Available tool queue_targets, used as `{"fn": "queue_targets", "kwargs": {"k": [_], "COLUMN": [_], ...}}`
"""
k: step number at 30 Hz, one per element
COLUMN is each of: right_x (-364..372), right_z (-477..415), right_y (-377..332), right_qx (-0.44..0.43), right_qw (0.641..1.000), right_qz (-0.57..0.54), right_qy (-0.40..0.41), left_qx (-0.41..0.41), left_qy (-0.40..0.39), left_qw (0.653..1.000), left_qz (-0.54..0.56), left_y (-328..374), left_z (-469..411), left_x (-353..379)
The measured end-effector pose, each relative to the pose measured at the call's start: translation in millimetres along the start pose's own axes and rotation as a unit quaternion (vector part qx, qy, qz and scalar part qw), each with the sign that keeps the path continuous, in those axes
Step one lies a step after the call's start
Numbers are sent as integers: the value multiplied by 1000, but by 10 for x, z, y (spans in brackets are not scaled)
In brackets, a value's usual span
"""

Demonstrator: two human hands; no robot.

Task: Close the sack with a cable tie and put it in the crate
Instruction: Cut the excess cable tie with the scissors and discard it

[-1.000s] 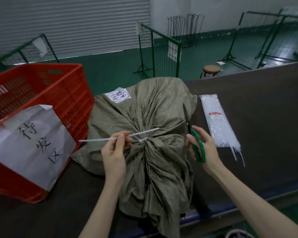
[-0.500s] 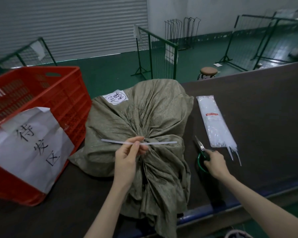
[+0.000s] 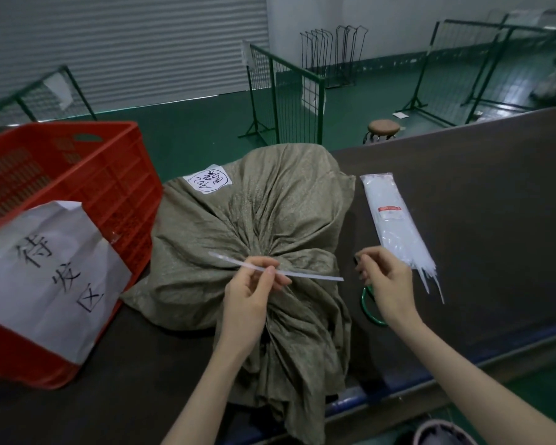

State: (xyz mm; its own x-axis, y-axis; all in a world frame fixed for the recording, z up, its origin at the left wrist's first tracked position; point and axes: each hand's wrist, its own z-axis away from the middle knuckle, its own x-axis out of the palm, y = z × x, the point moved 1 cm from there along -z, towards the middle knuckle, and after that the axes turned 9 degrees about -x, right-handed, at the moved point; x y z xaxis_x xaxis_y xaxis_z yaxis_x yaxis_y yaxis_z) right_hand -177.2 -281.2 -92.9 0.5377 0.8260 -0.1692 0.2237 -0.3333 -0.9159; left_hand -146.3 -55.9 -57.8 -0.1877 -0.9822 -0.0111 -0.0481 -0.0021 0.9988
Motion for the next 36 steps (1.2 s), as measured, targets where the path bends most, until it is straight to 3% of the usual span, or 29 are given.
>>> {"fn": "queue_targets", "kwargs": {"k": [2,5,9,14,18,23,30,36], "right_x": [45,27,-101,-399,-710,-1166,-1803,-2179], "right_z": [72,175,254,362,496,833,1523,2135], "right_y": [-199,-277,-194,-2,161,396,657,923], "right_qx": [-4,-1,28,74,102,148,234,332], "right_qw": [995,986,984,989,986,963,871,776], "right_qz": [-74,-80,-92,-109,-110,-76,-12,28], "right_qy": [-63,-145,-148,-63,71,212,431,536], "left_qx": [13,29,33,38,3,4,-1,-23], "left_qy": [-11,-29,-71,-121,-165,-253,-372,-433], "left_qw": [1000,998,995,989,984,953,883,841], "left_qz": [-16,-36,-69,-75,-61,-164,-286,-324], "left_y": [23,48,29,0,-93,-296,-603,-730], "left_z": [14,22,10,25,11,14,148,303], "left_x": [53,177,348,624,849,1164,1627,1857]}}
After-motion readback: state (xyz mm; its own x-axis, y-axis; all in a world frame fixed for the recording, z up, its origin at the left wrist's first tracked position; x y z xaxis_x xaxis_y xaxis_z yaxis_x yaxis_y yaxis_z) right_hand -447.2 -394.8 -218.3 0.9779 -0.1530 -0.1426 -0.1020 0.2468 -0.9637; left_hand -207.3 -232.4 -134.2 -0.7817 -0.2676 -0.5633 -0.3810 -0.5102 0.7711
